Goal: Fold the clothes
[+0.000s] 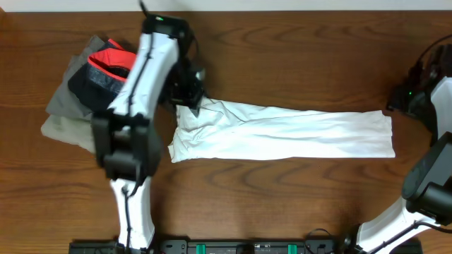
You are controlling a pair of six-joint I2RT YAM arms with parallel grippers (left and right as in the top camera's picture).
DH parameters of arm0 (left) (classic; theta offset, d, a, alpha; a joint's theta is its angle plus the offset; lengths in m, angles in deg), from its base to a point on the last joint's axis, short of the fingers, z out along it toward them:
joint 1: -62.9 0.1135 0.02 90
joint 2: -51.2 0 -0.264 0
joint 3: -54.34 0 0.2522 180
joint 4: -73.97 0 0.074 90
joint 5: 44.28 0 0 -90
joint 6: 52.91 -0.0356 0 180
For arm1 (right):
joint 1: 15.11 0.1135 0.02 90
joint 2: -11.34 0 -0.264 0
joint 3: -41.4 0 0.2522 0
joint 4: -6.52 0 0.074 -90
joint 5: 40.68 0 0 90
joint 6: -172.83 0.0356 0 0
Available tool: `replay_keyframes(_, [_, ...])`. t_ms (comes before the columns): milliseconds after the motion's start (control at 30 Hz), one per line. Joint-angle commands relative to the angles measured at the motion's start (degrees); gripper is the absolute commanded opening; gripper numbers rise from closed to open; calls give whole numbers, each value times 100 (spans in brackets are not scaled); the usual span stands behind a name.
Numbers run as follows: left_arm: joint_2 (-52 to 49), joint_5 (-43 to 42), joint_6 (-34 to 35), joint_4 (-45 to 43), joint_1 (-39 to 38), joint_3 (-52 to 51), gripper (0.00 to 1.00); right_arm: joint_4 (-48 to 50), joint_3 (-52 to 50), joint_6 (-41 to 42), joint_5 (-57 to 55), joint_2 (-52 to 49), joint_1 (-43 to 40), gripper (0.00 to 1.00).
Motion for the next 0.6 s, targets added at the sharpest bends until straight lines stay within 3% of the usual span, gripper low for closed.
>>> replay_keyframes(0, [605,70,24,35,262,46,65,15,-15,26,636,55,-232,64])
replay_keyframes(333, [1134,33,258,-494,763,46,66,-516,-26,-787,1464,-481,-883,64])
replay_keyframes(567, [1134,-142,262,-671,787,46,66,-494,-26,-1344,2111,-1200,-914,64])
